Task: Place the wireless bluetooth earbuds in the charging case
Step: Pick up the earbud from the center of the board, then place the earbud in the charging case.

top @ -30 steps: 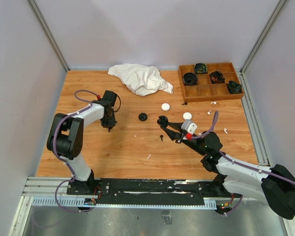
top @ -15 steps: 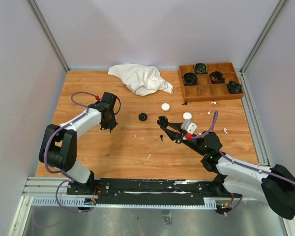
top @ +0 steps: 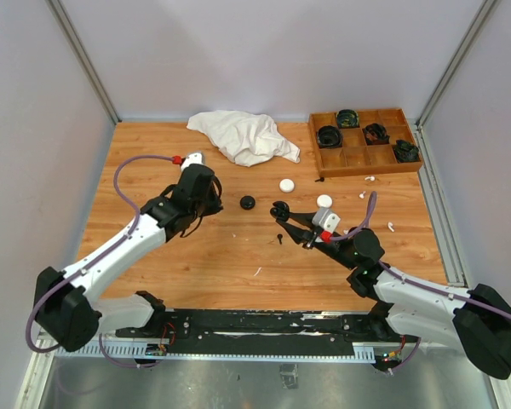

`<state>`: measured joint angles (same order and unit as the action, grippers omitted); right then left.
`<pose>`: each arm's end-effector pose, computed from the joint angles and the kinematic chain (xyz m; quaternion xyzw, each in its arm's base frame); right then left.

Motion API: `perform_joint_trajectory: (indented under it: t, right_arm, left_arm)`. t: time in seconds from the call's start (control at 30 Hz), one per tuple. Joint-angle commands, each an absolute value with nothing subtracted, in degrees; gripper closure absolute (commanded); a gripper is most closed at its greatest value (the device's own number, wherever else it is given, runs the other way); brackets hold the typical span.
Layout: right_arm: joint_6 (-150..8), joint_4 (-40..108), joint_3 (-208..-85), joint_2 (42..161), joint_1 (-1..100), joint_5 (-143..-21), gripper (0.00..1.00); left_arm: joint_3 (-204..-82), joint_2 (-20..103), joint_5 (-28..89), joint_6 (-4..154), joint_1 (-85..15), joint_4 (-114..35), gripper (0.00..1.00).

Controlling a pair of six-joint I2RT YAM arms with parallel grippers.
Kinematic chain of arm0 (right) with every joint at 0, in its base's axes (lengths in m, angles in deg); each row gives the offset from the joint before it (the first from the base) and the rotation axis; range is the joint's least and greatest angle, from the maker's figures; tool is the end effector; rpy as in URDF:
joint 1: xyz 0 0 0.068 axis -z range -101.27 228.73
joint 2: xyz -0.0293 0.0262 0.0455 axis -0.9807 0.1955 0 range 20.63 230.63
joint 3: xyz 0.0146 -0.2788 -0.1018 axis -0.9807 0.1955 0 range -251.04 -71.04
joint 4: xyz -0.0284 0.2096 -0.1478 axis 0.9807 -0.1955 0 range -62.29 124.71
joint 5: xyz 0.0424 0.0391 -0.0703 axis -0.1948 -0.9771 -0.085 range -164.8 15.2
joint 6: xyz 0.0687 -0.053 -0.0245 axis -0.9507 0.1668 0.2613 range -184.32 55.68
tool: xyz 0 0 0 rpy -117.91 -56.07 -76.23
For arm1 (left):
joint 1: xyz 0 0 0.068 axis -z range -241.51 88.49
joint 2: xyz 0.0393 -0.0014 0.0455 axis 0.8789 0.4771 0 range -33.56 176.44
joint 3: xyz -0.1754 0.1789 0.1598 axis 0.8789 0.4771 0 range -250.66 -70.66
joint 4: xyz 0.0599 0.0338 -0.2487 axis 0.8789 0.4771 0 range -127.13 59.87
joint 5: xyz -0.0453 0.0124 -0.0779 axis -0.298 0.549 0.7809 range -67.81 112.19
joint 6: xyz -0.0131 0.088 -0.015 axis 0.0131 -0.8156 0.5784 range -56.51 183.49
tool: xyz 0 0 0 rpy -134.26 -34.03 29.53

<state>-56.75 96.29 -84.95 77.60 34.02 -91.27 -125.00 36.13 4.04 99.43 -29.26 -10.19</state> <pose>0.1426 0.1732 0.2829 -0.3591 0.4678 0.3351 0.7348 0.2500 -0.1280 0.2772 -0.0929 0.9006 -0.1045 0.4116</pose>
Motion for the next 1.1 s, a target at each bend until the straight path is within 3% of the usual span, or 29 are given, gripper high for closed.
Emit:
perform_joint_trajectory:
  t: [0.0,0.63,1.07]
  right_arm:
    - [-56.04,98.53,-87.71,78.28,32.75,-91.75,0.99]
    - [-59.69,100.48,-89.56,80.94,32.41,-88.98,0.99]
    - [-64.97,102.84,-90.11,82.28,31.85,-86.75,0.99]
  left_arm:
    - [-122.48,30.25,0.20,101.90,-24.20,-19.27,0.84]
    - [-112.21,17.21,0.32,93.60,-9.57,-51.25,0.83]
    - [-111.13,20.31,3.44,82.79,-3.11,-63.87,0.83]
